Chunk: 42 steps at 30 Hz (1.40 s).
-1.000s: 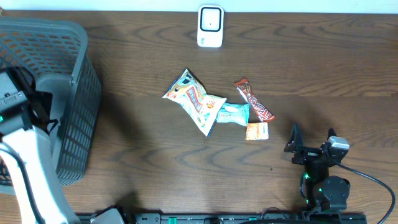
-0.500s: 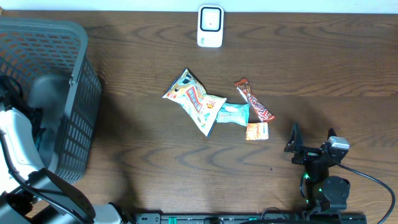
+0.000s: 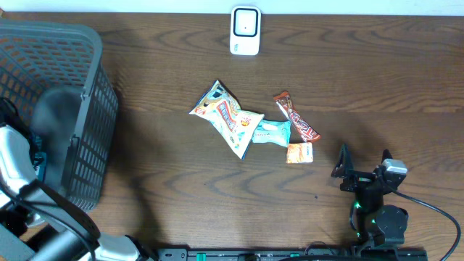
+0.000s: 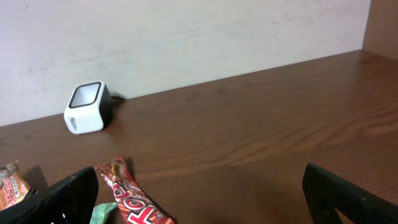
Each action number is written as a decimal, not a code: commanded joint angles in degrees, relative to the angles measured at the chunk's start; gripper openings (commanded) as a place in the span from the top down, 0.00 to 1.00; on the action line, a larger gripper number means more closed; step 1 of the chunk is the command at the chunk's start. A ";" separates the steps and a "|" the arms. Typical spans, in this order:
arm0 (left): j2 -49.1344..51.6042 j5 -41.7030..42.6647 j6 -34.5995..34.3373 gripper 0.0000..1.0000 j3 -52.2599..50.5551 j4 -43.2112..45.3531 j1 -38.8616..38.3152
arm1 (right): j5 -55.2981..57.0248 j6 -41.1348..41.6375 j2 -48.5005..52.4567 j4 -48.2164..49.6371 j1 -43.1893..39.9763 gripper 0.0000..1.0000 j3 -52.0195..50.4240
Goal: Scan the item barcode
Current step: 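Lower the left gripper into the basket and grasp the teal Listerine bottle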
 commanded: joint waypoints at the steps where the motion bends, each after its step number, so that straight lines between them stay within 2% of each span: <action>1: 3.63 -1.60 0.24 0.93 0.81 0.61 0.33 | 0.50 -0.79 -0.31 -0.09 -0.22 0.01 -0.09; 11: 8.74 -10.38 0.24 0.93 0.81 3.15 0.33 | 0.50 -0.79 -0.31 -0.09 -0.22 0.01 -0.09; 20: 9.84 -10.36 0.24 0.93 0.15 6.62 0.33 | 0.50 -0.79 -0.31 -0.11 -0.22 0.01 -0.09; 30: 9.84 -10.08 0.20 0.93 -6.29 14.23 0.31 | 0.50 -0.79 -0.31 -0.09 -0.22 0.01 -0.09; 34: 9.84 -8.00 -1.01 0.93 -10.78 18.18 0.31 | 0.50 -0.79 -0.31 -0.11 -0.22 0.01 -0.09; 37: 9.84 0.90 -1.86 0.93 -16.74 24.00 0.31 | 0.50 -0.79 -0.31 -0.09 -0.22 0.01 -0.09; 42: 9.84 11.34 -5.01 0.93 -18.91 25.42 0.31 | 0.50 -0.79 -0.31 -0.09 -0.22 0.01 -0.09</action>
